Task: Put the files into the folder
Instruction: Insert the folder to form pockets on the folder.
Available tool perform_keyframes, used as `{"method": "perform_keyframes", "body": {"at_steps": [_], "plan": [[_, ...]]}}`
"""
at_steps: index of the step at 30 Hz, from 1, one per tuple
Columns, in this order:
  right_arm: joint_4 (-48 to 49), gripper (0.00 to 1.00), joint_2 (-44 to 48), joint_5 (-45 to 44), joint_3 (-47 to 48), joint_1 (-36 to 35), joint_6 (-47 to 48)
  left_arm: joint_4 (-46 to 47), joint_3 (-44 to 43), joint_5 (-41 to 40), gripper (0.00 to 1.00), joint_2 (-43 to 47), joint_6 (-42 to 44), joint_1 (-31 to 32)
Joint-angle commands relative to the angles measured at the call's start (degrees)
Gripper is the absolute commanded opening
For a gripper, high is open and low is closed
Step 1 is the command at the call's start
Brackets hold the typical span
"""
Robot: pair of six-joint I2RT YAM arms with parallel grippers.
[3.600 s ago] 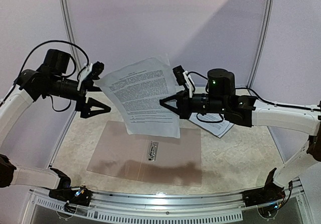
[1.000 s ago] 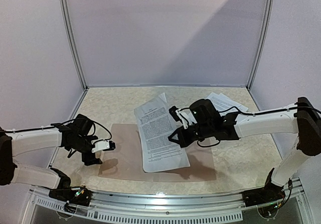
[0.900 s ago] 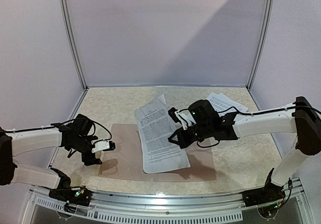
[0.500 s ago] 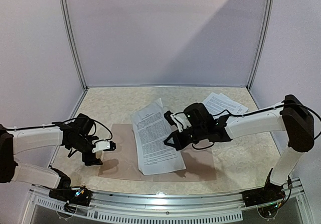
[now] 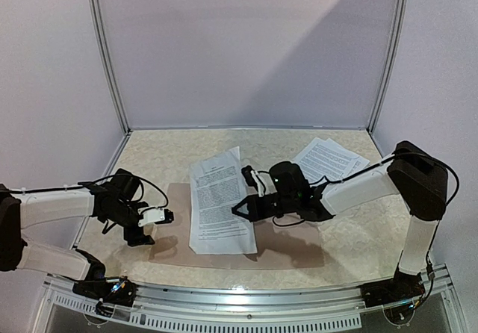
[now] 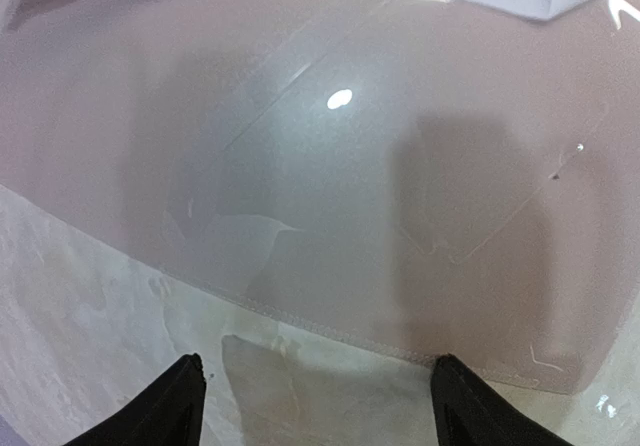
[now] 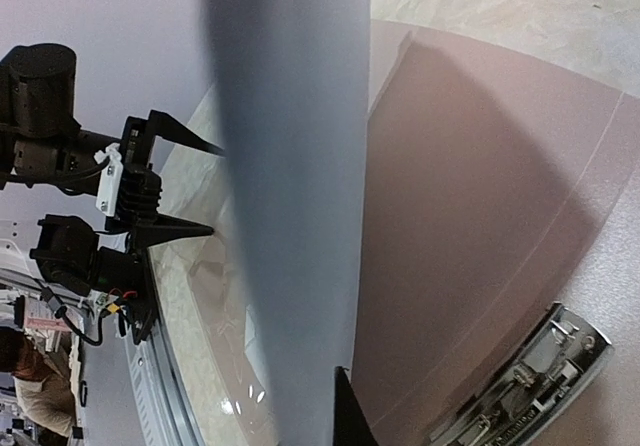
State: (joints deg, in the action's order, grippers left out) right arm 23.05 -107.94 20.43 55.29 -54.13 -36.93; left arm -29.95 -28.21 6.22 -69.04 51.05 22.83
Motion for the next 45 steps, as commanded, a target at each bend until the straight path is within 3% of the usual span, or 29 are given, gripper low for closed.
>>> {"method": "perform_keyframes", "body": {"at_steps": [1, 15, 20, 25, 30, 36, 45], "plan": [[8.3, 0.0, -4.5, 1.5, 0.8, -2.2, -9.0, -0.7, 2.6, 0.8, 0.79, -1.0, 1.0, 0.8], [12.8, 0.0, -15.9, -2.8, 8.8, -6.0, -22.6, 1.4, 4.5, 1.4, 0.78, -1.5, 1.6, 0.8], [4.6, 0.0, -15.0, -9.9, 8.8, -5.9, -22.6, -0.2, 4.5, 0.7, 0.81, -0.2, 3.0, 0.8], [-4.4, 0.24, -9.9, -13.5, 8.2, -6.0, -17.2, -4.0, 5.6, 0.4, 0.92, 5.2, 10.9, 0.8], [-8.5, 0.32, -7.8, -10.7, 8.3, -5.9, -16.4, -6.9, 5.1, 2.4, 0.95, 5.2, 18.9, 1.5], [-11.6, 0.29, -7.8, -6.0, 8.0, -6.0, -18.6, -5.7, 6.8, -0.4, 0.94, 4.0, 23.9, 4.2], [-6.6, 0.01, -11.2, -2.9, 8.0, -7.0, -23.5, 1.1, 8.3, -1.1, 0.86, -2.9, 23.6, 5.6]]}}
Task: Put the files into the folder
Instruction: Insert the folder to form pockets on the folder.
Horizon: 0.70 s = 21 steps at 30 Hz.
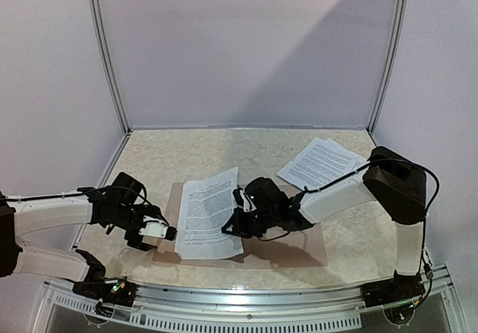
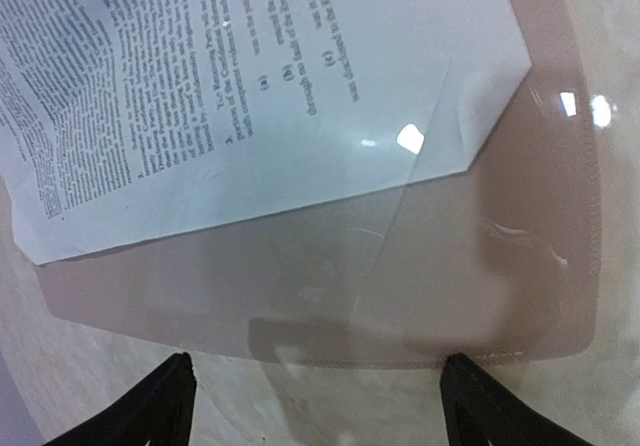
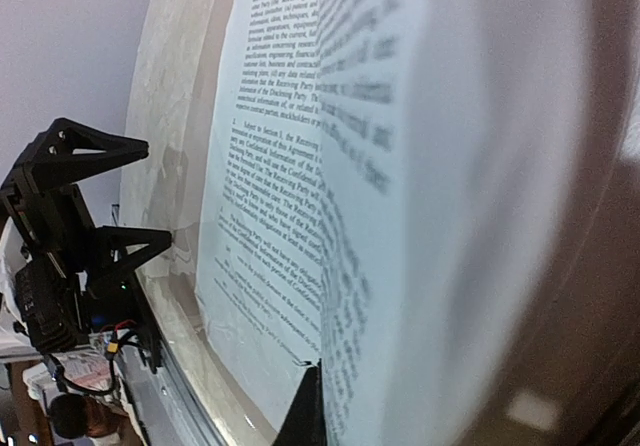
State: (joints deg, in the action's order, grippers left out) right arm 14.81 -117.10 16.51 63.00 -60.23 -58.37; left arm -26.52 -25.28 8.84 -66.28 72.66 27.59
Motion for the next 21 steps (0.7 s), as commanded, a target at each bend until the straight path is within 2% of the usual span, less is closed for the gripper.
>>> {"method": "perform_keyframes", "body": {"at_steps": [1, 10, 21], "plan": [[2.3, 0.0, -2.0, 0.1, 0.0, -0.8, -2.5, -2.0, 5.5, -3.5, 0.86, -6.0, 2.2, 0.9], [3.4, 0.0, -4.5, -5.5, 3.6, 0.3, -3.8, -1.0, 6.0, -2.4, 0.87, -6.0, 2.6, 0.9], [5.4, 0.0, -8.3, -0.6, 4.2, -1.7, -8.2, -0.9, 6.8, -2.3, 0.89, -4.9, 1.7, 0.9]]}}
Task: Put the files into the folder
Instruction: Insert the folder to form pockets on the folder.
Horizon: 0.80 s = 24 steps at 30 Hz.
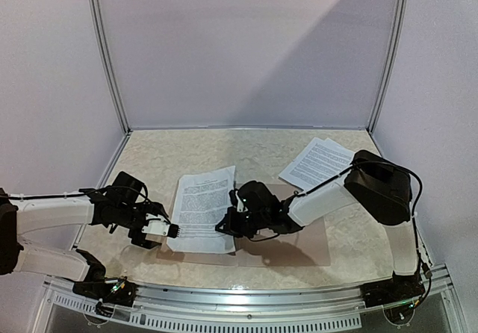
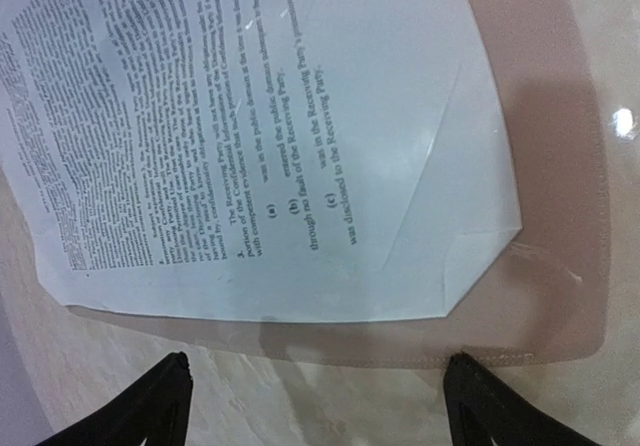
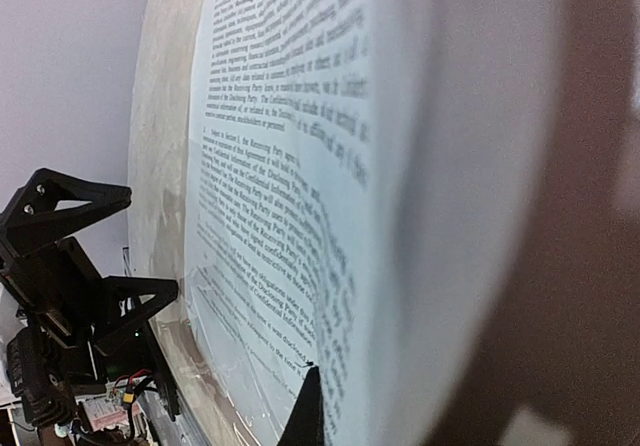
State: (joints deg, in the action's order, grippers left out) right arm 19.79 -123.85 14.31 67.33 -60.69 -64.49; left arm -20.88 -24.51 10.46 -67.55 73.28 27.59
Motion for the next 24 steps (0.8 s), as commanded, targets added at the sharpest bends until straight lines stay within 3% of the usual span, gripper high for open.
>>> {"method": "perform_keyframes", "body": {"at_steps": [1, 14, 24], "plan": [[0.2, 0.0, -1.3, 2.2, 0.0, -1.3, -2.1, -6.6, 6.1, -3.8, 0.89, -3.5, 1.3, 0.9], [-3.7, 0.0, -1.4, 7.3, 1.7, -2.3, -0.2, -7.8, 5.1, -3.8, 0.91, -2.9, 1.6, 0.9], [1.0, 0.0, -2.1, 1.8, 1.6, -3.6, -5.3, -7.9, 4.8, -2.9, 0.92, -3.4, 1.1, 0.9]]}}
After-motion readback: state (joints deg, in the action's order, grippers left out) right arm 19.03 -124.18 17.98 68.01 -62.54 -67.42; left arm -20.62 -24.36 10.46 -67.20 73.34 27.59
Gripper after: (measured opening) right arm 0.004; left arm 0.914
